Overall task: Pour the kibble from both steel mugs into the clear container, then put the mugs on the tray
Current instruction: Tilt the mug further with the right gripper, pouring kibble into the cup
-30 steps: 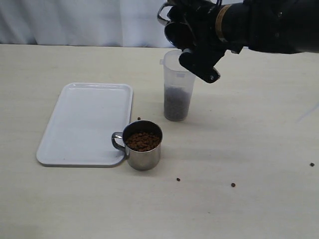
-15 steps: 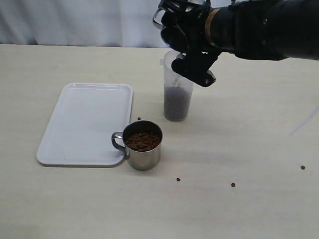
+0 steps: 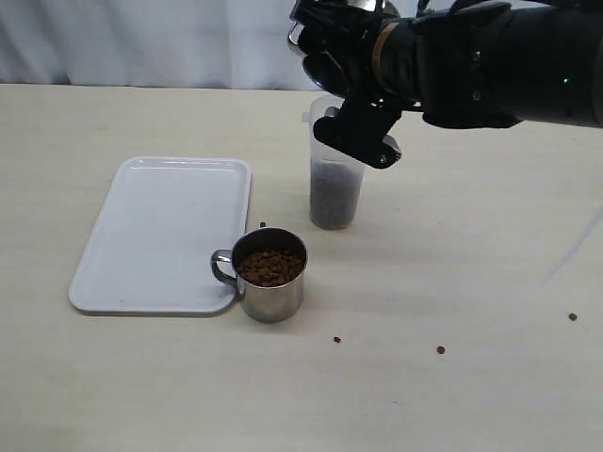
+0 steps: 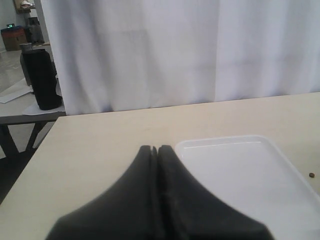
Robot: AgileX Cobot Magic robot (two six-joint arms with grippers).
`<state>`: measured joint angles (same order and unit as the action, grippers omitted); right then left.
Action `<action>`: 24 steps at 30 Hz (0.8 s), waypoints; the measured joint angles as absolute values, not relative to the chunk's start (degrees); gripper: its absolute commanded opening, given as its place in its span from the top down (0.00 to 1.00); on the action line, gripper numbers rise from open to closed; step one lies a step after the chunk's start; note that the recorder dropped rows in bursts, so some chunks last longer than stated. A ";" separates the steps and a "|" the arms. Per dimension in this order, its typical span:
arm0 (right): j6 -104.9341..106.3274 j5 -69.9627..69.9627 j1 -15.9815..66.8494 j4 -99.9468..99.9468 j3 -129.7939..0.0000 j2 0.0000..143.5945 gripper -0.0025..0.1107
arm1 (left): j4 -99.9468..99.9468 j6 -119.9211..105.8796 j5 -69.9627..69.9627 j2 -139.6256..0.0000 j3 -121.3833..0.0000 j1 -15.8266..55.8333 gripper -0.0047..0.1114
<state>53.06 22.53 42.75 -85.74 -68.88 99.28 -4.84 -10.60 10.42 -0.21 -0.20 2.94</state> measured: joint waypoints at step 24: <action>51.42 32.33 46.59 -89.70 -68.88 99.77 0.94 | -4.84 -10.60 10.42 -0.21 -0.20 2.94 0.96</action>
